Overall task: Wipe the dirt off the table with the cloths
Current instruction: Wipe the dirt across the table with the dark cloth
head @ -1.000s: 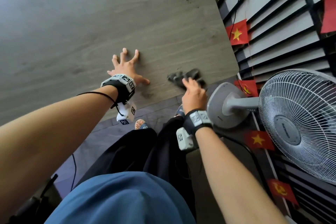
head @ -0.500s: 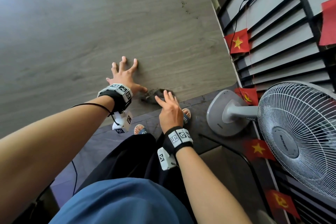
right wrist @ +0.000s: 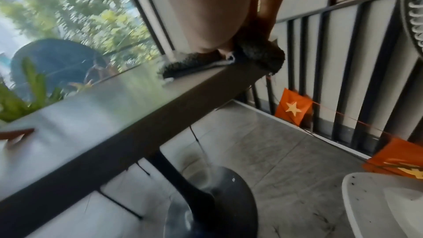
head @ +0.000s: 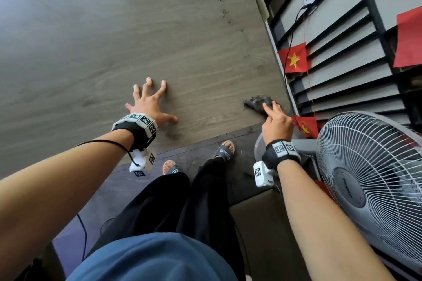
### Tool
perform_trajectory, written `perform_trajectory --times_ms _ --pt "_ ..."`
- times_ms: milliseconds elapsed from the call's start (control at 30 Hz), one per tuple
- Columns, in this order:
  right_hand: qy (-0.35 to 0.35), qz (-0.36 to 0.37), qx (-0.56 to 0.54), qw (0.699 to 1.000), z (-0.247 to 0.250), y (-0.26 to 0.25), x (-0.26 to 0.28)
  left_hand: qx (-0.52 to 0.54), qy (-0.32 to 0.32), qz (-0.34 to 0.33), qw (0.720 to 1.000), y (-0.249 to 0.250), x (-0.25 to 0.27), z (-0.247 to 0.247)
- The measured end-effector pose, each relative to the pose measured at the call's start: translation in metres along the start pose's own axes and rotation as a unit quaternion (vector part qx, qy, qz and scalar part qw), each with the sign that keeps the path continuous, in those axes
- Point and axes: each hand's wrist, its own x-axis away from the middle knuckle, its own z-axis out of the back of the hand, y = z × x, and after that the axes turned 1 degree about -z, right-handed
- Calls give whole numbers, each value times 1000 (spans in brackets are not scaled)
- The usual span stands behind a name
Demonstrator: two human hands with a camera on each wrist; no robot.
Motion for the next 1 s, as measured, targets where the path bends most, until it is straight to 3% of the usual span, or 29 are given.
perform_trajectory --times_ms 100,200,400,567,700,867,1000 --pt "38 -33 -36 998 3 -11 -3 -3 -2 1 1000 1 0 1" --pt "66 -14 -69 995 -12 -41 19 -4 -2 3 1000 1 -1 2" --pt "-73 100 -54 991 -69 -94 95 -20 -3 9 1000 4 0 0" --pt "-83 133 -56 986 -52 -66 75 -105 28 -46 993 26 1 -6" --pt "-36 86 -54 994 -34 -38 54 -124 13 -95 988 56 -9 -6" --pt "29 31 -60 997 -11 8 12 -118 -31 -77 990 80 -22 1" --pt "61 -3 -55 997 8 39 -36 -88 -22 -75 993 76 -24 0"
